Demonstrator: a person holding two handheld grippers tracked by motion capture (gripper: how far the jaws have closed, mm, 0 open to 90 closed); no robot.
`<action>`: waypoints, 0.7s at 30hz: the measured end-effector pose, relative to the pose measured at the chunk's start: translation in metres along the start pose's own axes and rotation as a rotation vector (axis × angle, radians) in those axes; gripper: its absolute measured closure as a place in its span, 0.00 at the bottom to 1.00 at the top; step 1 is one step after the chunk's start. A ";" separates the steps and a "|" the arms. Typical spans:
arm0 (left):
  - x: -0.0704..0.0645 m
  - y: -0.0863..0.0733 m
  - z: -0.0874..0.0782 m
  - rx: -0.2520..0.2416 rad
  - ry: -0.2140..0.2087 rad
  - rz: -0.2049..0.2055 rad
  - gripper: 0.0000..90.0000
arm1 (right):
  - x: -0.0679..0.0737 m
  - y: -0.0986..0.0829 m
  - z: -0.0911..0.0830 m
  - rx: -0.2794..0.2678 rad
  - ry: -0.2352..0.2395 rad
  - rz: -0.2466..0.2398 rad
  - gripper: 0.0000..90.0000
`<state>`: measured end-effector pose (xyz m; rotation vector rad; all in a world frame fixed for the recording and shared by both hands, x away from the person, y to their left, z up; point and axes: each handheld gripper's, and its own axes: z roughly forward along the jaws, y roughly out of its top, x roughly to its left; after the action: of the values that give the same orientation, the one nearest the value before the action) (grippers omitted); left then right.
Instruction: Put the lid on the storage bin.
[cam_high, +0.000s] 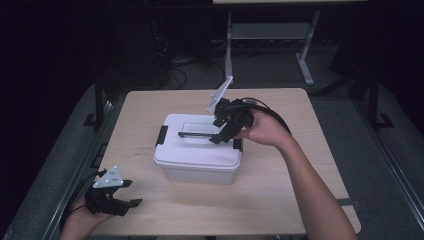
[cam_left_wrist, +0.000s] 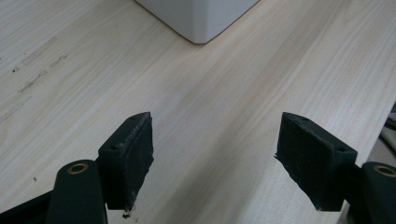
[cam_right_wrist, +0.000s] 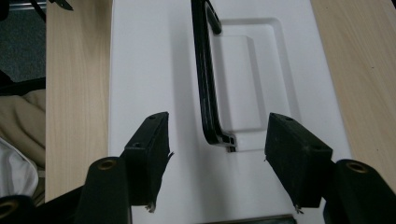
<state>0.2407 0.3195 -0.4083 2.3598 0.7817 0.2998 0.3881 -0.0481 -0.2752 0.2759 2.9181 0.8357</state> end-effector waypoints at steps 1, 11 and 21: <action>0.000 0.000 0.000 -0.001 -0.001 -0.001 0.30 | 0.001 -0.001 -0.001 0.001 -0.004 0.002 0.44; 0.000 0.000 0.000 0.001 0.000 0.000 0.30 | 0.001 -0.010 -0.009 -0.017 -0.004 0.017 0.43; 0.000 0.000 0.001 0.009 -0.001 -0.001 0.30 | 0.002 -0.022 -0.013 -0.027 -0.005 0.040 0.41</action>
<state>0.2412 0.3193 -0.4092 2.3673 0.7852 0.2951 0.3809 -0.0725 -0.2763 0.3344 2.9037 0.8776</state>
